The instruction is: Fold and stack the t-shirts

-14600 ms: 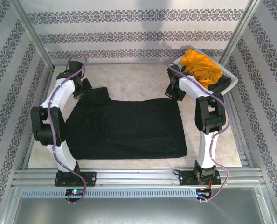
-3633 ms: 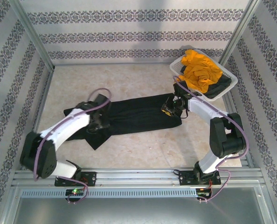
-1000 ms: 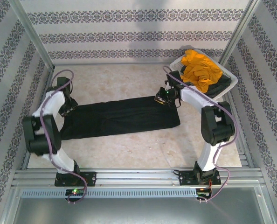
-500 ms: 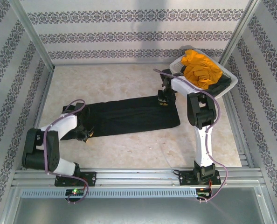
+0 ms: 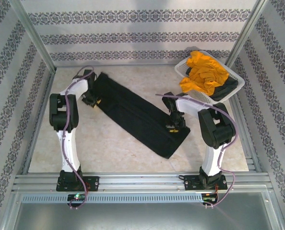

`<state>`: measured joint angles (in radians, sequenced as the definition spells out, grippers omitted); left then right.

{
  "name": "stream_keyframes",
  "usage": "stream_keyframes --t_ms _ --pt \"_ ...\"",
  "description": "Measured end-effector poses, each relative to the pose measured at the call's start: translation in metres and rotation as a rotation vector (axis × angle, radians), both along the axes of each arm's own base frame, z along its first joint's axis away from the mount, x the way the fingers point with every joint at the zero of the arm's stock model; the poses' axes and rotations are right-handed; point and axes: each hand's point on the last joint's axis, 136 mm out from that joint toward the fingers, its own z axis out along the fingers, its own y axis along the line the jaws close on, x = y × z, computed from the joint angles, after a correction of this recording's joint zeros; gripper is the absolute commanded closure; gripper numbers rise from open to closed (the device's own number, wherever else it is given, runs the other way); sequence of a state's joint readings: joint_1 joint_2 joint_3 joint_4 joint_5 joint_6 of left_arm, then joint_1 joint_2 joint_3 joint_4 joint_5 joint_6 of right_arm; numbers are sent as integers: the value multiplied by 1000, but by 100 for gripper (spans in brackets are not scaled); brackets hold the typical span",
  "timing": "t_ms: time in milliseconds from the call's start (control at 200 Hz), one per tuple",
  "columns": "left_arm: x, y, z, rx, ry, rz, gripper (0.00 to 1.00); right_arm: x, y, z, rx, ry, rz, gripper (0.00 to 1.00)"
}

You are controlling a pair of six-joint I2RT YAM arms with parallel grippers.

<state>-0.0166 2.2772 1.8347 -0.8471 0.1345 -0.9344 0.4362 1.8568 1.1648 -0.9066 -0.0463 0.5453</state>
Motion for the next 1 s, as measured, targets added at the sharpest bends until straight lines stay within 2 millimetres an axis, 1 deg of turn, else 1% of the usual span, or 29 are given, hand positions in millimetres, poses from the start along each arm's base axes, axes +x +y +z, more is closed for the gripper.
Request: stream_keyframes --t_ms 45,80,120,180,200,250,270,275,300,330,355,395,440,470,525,570,600,620,645,675,719,759,814,859,919,964,979,999 --pt "24 -12 1 -3 -24 -33 74 -14 7 -1 4 5 2 88" --pt "37 -21 2 -2 -38 -52 73 -25 15 -1 13 7 11 87" --pt "54 -35 3 -13 -66 -76 73 -35 26 -1 25 10 22 88" --pt "69 -52 3 -18 -91 -107 72 -49 46 -1 52 15 29 87" --pt "76 -61 3 -32 -109 -121 72 -51 52 -1 62 15 27 87" --pt "86 -76 4 -35 -133 -141 71 -57 68 0 91 14 21 87" --pt "90 -82 5 -52 -146 -149 69 -58 73 0 99 11 18 87" --pt "92 -86 5 -64 -156 -156 69 -59 75 0 102 11 14 87" --pt "100 -98 5 -82 -184 -173 67 -60 81 1 121 11 5 86" --pt "102 -104 4 -74 -193 -181 64 -59 88 1 142 9 -8 85" --pt "104 -109 7 -86 -206 -186 62 -59 93 2 162 8 -22 84" --pt "115 -125 12 -135 -258 -209 59 -57 101 3 193 6 -44 83" --pt "122 -141 11 -168 -295 -239 57 -53 108 4 224 1 -75 82" --pt "122 -145 10 -162 -302 -247 55 -51 111 5 240 0 -92 81" --pt "128 -152 18 -193 -339 -267 50 -47 115 8 264 -6 -117 79" --pt "129 -157 19 -197 -350 -288 46 -44 115 13 280 -18 -138 78" --pt "126 -161 18 -191 -348 -306 44 -41 115 19 293 -31 -151 76" --pt "125 -161 18 -182 -350 -312 41 -39 113 24 304 -46 -161 75" --pt "123 -162 21 -174 -353 -326 39 -36 111 31 317 -65 -174 74" --pt "116 -161 23 -161 -343 -335 36 -34 107 40 335 -89 -185 72" --pt "98 -157 26 -139 -312 -341 36 -32 98 54 360 -128 -201 70" --pt "80 -153 35 -121 -292 -345 36 -33 89 64 378 -159 -218 68" --pt "53 -146 54 -109 -280 -347 37 -36 75 73 391 -191 -241 65" --pt "29 -140 73 -104 -288 -349 39 -40 64 75 394 -205 -256 64" --pt "-2 -135 99 -117 -309 -353 42 -50 50 69 383 -200 -271 61" --pt "-27 -132 109 -134 -313 -360 44 -59 42 60 367 -180 -271 58" --pt "-39 -133 114 -148 -311 -366 45 -63 39 56 360 -168 -274 58" --pt "-50 -132 115 -155 -305 -370 45 -68 37 52 354 -156 -269 58"
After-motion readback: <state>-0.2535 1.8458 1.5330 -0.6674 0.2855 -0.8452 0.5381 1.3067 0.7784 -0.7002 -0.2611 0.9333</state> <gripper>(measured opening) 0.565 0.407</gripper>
